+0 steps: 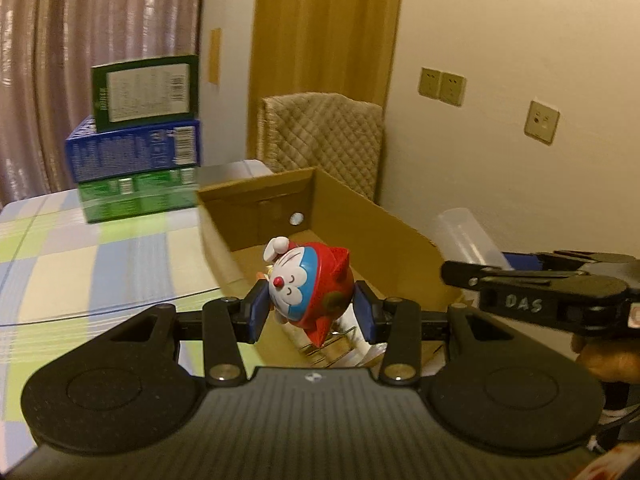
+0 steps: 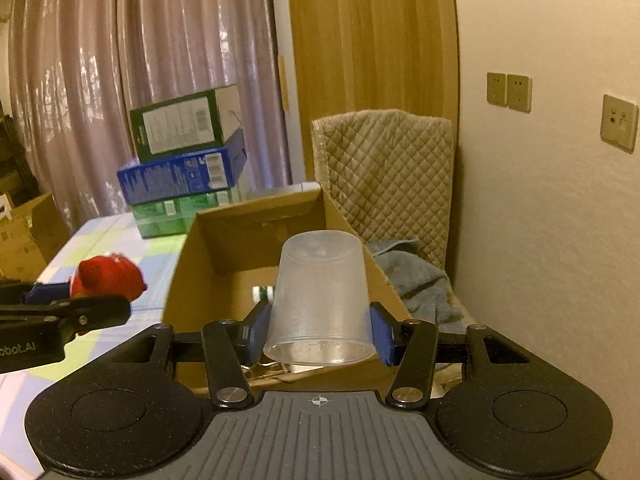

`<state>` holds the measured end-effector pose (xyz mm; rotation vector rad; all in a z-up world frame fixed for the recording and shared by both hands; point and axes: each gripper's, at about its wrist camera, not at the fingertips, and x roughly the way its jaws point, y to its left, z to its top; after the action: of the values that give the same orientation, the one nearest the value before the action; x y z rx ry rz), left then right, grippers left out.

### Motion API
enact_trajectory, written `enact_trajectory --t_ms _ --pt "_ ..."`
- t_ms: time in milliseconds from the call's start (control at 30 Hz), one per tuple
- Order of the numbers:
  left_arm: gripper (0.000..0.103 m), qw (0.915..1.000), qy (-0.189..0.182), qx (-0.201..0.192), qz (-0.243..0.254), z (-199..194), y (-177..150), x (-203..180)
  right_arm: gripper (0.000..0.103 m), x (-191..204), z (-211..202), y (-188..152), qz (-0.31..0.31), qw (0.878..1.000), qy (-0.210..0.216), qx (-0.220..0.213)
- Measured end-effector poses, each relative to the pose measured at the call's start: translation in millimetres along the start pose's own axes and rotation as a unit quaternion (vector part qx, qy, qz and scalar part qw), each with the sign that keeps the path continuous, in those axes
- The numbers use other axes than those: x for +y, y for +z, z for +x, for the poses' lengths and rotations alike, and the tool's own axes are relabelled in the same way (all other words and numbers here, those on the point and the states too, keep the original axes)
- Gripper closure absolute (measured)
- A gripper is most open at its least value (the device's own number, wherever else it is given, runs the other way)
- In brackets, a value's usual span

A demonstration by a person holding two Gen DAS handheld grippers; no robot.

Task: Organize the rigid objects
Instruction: 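Lower Doraemon figure into box and open left tool while right tool holds cup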

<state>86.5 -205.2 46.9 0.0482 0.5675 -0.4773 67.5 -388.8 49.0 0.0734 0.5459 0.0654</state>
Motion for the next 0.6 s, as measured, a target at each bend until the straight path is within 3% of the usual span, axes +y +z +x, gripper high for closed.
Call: enact_trajectory --t_ms 300,600 --pt "0.064 0.9994 -0.017 0.026 0.018 42 1 -21 0.053 -21 27 -5 -0.004 1.0 0.0 0.021" --pt "0.064 0.999 -0.017 0.039 0.015 53 -3 -18 0.053 -26 33 -3 0.002 1.0 0.005 0.024"
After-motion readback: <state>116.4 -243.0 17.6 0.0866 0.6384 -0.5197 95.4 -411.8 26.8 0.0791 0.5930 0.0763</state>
